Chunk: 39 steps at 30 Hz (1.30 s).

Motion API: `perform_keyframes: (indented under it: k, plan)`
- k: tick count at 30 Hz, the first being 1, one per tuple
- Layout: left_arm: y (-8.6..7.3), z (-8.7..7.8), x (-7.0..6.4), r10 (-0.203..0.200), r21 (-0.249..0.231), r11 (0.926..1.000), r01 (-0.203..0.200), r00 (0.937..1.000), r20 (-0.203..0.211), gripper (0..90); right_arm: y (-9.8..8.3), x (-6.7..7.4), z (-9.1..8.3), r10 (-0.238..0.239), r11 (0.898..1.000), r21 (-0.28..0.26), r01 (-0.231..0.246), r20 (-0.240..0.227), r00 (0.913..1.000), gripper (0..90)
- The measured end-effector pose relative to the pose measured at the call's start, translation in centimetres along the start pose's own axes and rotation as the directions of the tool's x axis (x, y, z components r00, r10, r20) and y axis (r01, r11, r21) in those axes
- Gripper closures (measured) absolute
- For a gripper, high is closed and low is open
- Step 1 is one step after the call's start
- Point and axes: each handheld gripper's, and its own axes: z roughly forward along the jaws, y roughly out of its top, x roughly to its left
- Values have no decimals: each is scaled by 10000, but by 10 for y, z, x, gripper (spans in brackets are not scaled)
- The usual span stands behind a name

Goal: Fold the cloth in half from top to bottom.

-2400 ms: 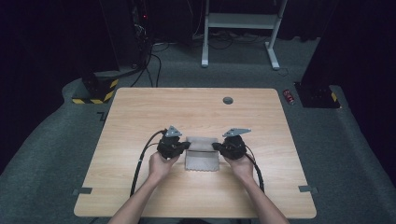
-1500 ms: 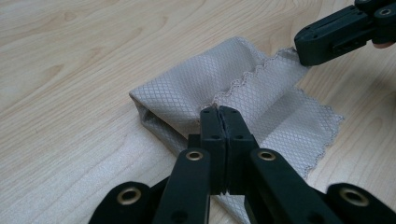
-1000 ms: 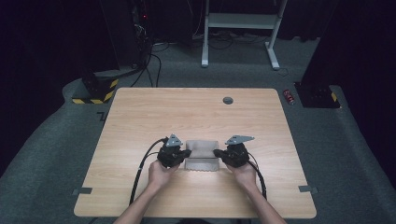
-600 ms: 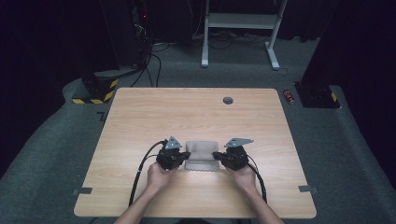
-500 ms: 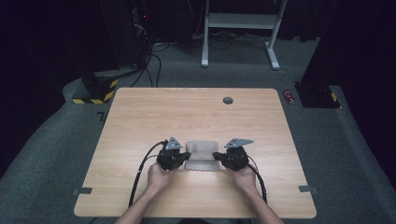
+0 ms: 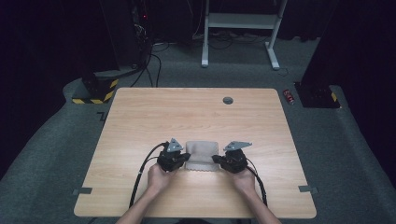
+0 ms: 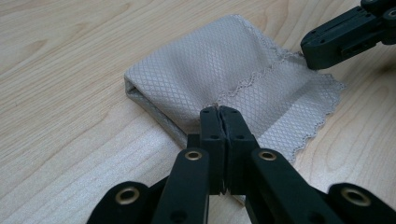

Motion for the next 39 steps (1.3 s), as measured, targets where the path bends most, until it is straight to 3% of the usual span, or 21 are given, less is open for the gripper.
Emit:
perform_keyframes:
  k: [4,9,16,18,24,33,39]
  plan:
    - [0,-3,0,-107,67,9999,106,9999,123,822,-1,-1,-1,130,9999,101,-129,-101,9999,808]
    - [3,-12,5,-613,-484,9969,627,9977,290,734,1,-4,-8,359,9990,-267,-366,-237,9991,731]
    - [17,-12,7,-755,-720,9946,753,9971,-2,662,11,-5,-7,580,9973,-451,-577,56,9983,772]
    - [19,-7,7,-817,-574,9951,810,9966,-86,654,13,-5,-3,619,9974,-387,-613,151,9980,789]
    - [16,3,0,-443,37,9990,443,9989,-162,643,13,-4,7,663,9978,62,-666,419,9969,806]
    - [-1,-2,-13,519,849,9953,-458,9961,-712,598,-3,10,8,-122,9985,546,84,699,9975,689]
    - [-12,-6,-16,539,1008,9938,-460,9956,-771,575,-11,17,5,-637,9972,469,586,1160,9912,617]
